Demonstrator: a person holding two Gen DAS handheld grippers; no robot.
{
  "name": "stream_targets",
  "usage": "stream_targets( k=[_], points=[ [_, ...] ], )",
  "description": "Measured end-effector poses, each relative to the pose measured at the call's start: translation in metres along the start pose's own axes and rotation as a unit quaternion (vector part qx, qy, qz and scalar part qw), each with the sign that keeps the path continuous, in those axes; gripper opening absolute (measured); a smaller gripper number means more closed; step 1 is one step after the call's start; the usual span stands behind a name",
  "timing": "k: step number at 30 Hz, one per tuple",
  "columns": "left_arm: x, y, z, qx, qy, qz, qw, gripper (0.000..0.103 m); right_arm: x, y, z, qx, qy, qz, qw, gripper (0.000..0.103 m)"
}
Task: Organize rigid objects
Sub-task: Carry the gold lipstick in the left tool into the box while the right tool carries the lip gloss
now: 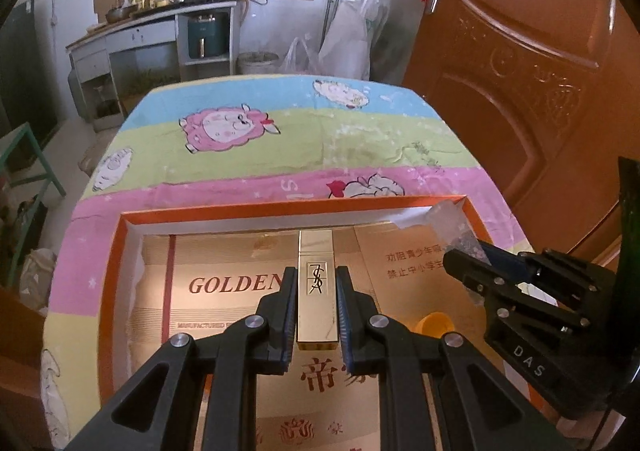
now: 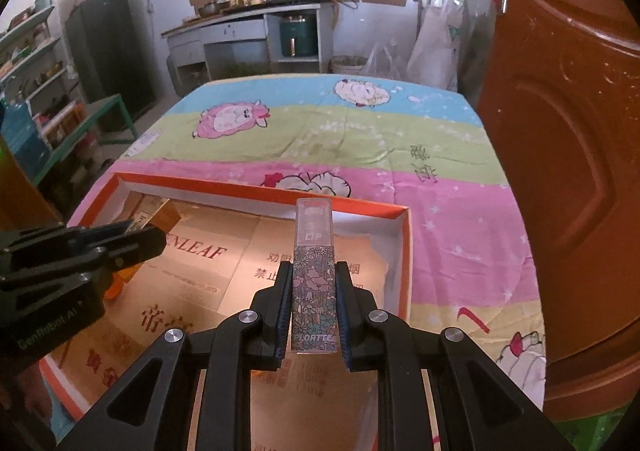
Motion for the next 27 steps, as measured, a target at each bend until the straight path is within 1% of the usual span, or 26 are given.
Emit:
stream_targets(
  k=[4, 6, 15, 20, 27],
  points=[
    [0.001, 0.010, -0.002, -0.002, -0.003, -0.012, 0.9999, 0.018, -0.003, 0.003, 0.003, 0.006, -0.001, -0.004, 1.000, 0.020],
    [0.000, 0.015, -0.003, 0.002, -0.006, -0.016, 0.9998, 0.018, -0.002, 0.008, 0.003, 0.013, -0.007, -0.017, 1.000, 0.020],
    [-0.001, 0.027, -0.005, 0.005, -0.012, -0.027, 0.9995, 0.018, 0.000, 0.021, 0.001, -0.011, -0.009, -0.045, 0.999, 0.020],
    [0.001, 0.032, -0.008, -0.003, -0.012, -0.032, 0.9994, 0.018, 0.002, 0.028, -0.001, -0.011, -0.014, -0.059, 0.998, 0.020],
    [0.003, 0.035, -0.007, 0.004, -0.014, -0.037, 0.9992, 0.018, 0.003, 0.033, -0.003, -0.007, -0.021, -0.070, 0.997, 0.020]
  ],
)
Point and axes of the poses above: each gripper's, at about its wrist camera, not at the fingertips, and y roughly the way its jaws point, z to its right, x to its underside, the point moved 9 cm from there along y, roughly the way its jaws point, and after that the axes turned 7 degrees about x, right-handed, at the moved point
